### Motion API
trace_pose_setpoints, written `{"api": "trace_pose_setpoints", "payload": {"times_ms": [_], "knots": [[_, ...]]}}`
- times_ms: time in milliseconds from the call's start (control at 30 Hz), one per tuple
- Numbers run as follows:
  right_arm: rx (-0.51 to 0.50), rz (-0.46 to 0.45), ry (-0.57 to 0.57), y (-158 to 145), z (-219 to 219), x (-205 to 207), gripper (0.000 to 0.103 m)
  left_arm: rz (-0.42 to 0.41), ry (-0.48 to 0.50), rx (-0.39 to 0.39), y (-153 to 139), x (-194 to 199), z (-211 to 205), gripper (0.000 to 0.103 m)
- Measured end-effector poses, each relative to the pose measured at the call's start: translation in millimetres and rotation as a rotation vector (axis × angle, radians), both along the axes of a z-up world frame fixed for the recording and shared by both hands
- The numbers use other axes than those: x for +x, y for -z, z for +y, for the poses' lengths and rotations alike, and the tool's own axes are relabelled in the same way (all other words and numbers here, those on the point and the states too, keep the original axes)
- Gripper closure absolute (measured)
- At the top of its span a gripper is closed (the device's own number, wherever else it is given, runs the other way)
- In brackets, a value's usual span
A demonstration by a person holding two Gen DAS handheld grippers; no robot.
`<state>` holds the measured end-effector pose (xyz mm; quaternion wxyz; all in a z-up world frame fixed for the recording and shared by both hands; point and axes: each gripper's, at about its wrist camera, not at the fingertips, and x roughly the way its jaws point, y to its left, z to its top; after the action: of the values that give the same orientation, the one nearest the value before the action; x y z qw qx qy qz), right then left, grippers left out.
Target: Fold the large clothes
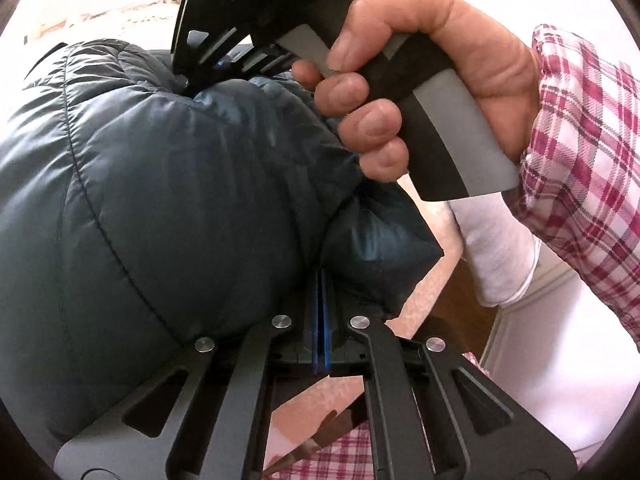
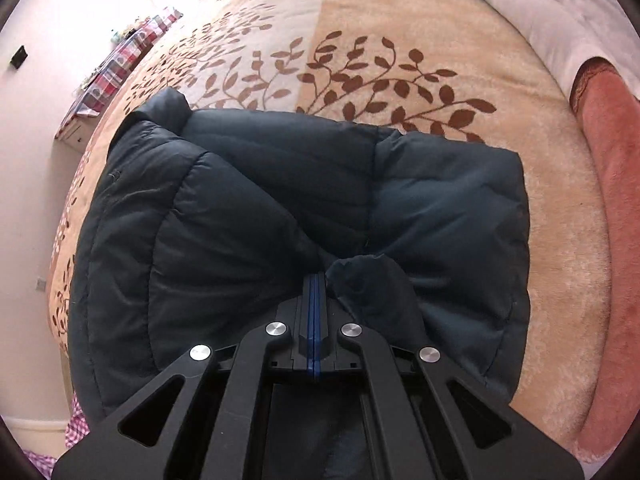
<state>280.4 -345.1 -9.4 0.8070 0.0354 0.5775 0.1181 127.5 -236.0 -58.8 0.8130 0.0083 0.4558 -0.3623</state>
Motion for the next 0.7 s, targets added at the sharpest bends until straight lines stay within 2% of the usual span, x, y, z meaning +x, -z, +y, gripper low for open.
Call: {"api": "trace_pose_setpoints", "payload": {"times_ms": [167,300,367,433,533,600,700], "knots": [[0.014,0.001,0.013,4,-3,-4,0.103,0.016,-0.003,-0.001,-2,2,3,0.100],[-0.009,0.002,0.035,0,0,-4,0.103,0.034,0.006,-0.039,-20,-6,12,0.098],[-0.032,-0.010,0.040,-4,4,-6,0.103,0.023,0.010,-0.060,-32,-12,23,0.088],[-0.036,-0.019,0.048,-7,5,-8,0.103,0.002,-0.008,-0.084,-44,-17,35,0.071],[-0.022,-0.025,0.067,-13,3,-12,0.103,-0.024,-0.063,-0.119,-63,-19,58,0.059],[-0.011,-0.021,0.084,-17,3,-14,0.103,-0.037,-0.107,-0.138,-72,-18,74,0.056],[-0.006,-0.036,0.078,-28,5,-21,0.092,-0.040,-0.173,-0.166,-85,-16,100,0.053]]}}
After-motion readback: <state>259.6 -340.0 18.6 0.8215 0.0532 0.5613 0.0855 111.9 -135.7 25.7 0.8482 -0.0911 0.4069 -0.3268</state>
